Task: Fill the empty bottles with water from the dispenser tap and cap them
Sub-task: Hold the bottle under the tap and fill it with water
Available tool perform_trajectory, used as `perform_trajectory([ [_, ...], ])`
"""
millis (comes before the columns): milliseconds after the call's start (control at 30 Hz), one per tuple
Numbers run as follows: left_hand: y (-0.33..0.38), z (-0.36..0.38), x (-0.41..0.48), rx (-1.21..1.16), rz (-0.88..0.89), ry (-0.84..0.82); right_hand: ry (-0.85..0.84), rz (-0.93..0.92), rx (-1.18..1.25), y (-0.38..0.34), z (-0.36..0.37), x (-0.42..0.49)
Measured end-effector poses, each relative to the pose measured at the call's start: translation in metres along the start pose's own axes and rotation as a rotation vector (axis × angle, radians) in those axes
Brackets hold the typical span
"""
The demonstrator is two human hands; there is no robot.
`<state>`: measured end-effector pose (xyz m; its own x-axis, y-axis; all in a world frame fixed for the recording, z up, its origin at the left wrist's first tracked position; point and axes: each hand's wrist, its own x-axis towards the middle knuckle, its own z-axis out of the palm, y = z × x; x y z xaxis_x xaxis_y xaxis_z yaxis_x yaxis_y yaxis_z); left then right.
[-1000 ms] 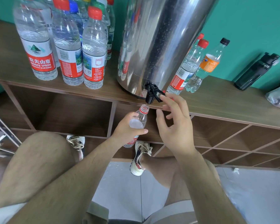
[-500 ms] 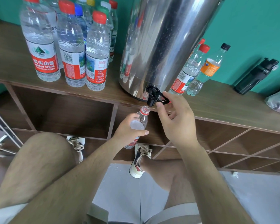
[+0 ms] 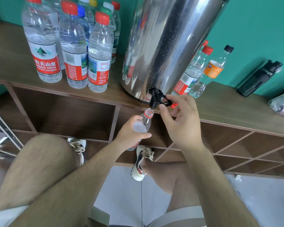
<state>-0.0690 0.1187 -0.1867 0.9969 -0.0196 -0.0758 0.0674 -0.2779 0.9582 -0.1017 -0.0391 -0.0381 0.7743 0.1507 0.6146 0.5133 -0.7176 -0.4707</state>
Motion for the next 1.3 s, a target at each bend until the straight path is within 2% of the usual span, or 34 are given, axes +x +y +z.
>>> perform_trajectory([
  [1300,0.0022,-0.0020,-0.0019,0.000,-0.003,0.009,-0.055,0.055,-0.032,-0.0040,-0.0068,0.0047],
])
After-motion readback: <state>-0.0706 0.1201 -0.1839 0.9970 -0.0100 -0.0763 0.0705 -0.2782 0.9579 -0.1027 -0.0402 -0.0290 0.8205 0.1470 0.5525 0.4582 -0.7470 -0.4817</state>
